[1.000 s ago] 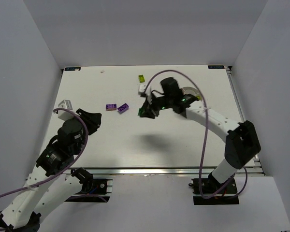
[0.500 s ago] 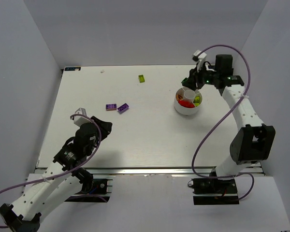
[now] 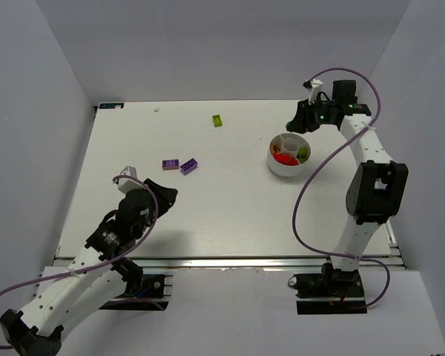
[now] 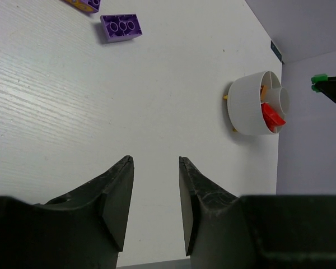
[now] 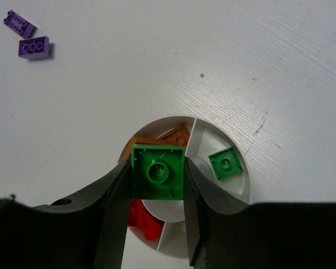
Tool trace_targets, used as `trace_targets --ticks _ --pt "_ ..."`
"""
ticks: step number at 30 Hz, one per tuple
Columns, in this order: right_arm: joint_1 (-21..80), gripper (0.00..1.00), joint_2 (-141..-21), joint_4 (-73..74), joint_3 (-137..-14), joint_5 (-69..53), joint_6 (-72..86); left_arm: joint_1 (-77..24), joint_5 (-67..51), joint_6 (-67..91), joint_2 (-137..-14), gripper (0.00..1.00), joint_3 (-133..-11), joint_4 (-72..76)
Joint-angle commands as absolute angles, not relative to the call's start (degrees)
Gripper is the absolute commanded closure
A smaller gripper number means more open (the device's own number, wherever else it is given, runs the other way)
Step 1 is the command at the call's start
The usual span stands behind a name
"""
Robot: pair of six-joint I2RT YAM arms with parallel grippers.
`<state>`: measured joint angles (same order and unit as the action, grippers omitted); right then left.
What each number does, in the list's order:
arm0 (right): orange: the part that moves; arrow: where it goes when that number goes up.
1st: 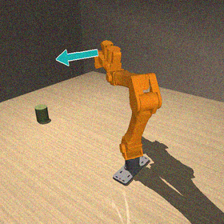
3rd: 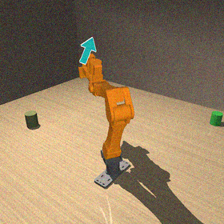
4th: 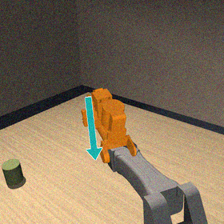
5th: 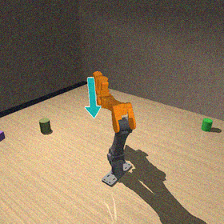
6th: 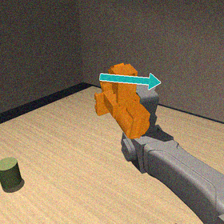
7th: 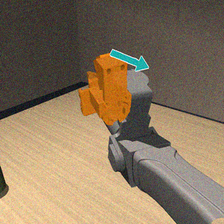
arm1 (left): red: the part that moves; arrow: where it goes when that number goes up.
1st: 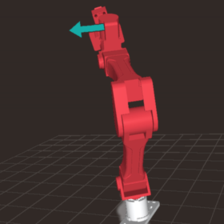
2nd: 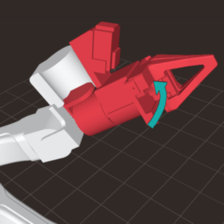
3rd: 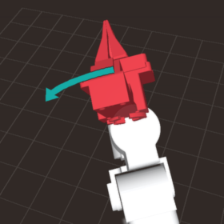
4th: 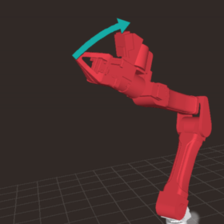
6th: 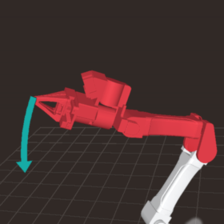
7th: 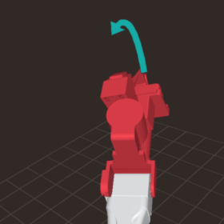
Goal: Sort the legos into containers by color
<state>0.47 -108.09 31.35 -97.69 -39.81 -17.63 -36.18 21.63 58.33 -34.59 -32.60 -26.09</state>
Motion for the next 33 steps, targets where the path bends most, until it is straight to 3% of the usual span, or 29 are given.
trace_targets --ticks 1,17,33 --pt "-1.58 1.00 -109.24 28.92 -98.53 -36.49 -13.28 -36.04 21.62 59.23 -32.88 0.52 -32.70 -25.57" --pt "-3.78 1.00 -115.92 31.03 -101.07 -37.62 -17.40 -36.04 20.57 60.03 -35.07 0.51 -31.73 -23.82" --pt "-3.78 0.69 -119.27 30.94 -102.92 -36.65 -17.84 -35.95 20.39 60.03 -35.77 0.50 -31.73 -23.47"
